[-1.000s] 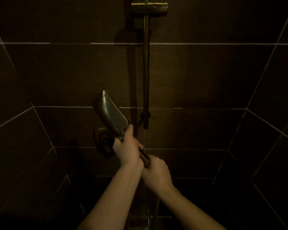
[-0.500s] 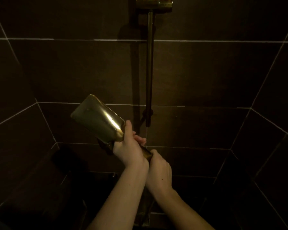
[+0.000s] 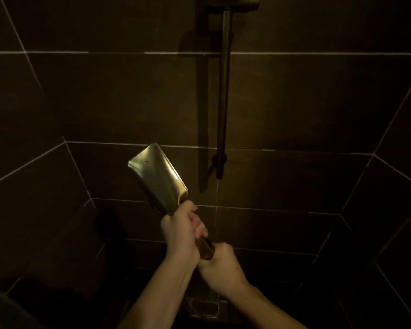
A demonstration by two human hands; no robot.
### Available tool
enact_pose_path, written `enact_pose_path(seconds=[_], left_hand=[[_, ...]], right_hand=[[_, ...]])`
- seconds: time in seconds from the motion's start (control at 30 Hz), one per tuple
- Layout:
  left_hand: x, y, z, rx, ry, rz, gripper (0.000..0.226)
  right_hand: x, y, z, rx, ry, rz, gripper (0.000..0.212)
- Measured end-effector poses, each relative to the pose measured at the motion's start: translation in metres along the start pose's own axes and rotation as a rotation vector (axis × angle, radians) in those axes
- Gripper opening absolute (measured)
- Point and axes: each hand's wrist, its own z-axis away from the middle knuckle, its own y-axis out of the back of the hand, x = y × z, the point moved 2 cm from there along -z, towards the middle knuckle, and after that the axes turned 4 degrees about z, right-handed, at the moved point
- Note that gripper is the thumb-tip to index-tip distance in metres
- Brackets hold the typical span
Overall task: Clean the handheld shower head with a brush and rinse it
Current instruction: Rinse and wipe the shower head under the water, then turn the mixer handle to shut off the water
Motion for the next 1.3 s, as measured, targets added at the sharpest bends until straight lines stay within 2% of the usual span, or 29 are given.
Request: enact_pose_path(seconds=[0.07, 0.13, 0.23, 0.33, 0.37, 0.43, 0.47, 0.5, 0.53, 0.63, 0.7, 0.8, 0.93, 1.07, 1.3], left_hand=[[0.005, 0.009, -0.001, -0.067, 0.025, -0.034, 0.038], [0.010, 0.016, -0.004, -0.084, -0.010, -0.113, 0.032], [0.011, 0.030, -0.009, -0.005, -0.141, -0.350, 0.013], [0.002, 0.060, -0.016, 0.056, -0.166, -0.406, 0.007], [0.003, 0.072, -0.021, 0.086, -0.175, -0.395, 0.008], [0.007, 0.101, -0.036, 0.164, -0.180, -0.372, 0.009], [0.010, 0.118, -0.043, 0.204, -0.175, -0.371, 0.008], [0.012, 0.132, -0.047, 0.228, -0.167, -0.377, 0.008], [0.013, 0.147, -0.052, 0.246, -0.162, -0.379, 0.008], [0.009, 0.194, -0.062, 0.296, -0.174, -0.389, 0.010], [0.001, 0.219, -0.066, 0.353, -0.152, -0.392, 0.009], [-0.013, 0.248, -0.073, 0.415, -0.093, -0.423, 0.010], [-0.022, 0.276, -0.084, 0.446, -0.063, -0.514, 0.017], [-0.030, 0.289, -0.098, 0.462, -0.089, -0.570, 0.029], [-0.046, 0.309, -0.121, 0.579, -0.067, -0.506, 0.029]], right_hand=[[-0.001, -0.011, 0.001, -0.030, -0.008, -0.029, 0.021], [-0.003, -0.026, 0.001, -0.041, 0.005, -0.085, 0.020], [-0.004, -0.053, -0.001, -0.057, 0.004, -0.182, 0.015], [0.006, -0.076, -0.013, -0.135, 0.001, -0.143, 0.008], [0.008, -0.081, -0.018, -0.241, -0.008, -0.096, 0.015], [0.012, -0.080, -0.032, -0.516, -0.034, 0.078, 0.048], [0.015, -0.074, -0.043, -0.601, -0.061, 0.153, 0.058], [0.017, -0.061, -0.055, -0.610, -0.072, 0.184, 0.060], [0.020, -0.049, -0.075, -0.552, -0.077, 0.187, 0.060], [0.034, -0.025, -0.165, -0.163, -0.159, 0.209, 0.070], [0.048, -0.020, -0.222, -0.040, -0.280, 0.235, 0.076], [0.071, -0.024, -0.273, -0.012, -0.356, 0.204, 0.060], [0.085, -0.033, -0.310, -0.012, -0.320, 0.172, 0.044], [0.082, -0.045, -0.336, -0.046, -0.269, 0.186, 0.043], [0.086, -0.046, -0.367, -0.053, -0.335, 0.047, 0.060]])
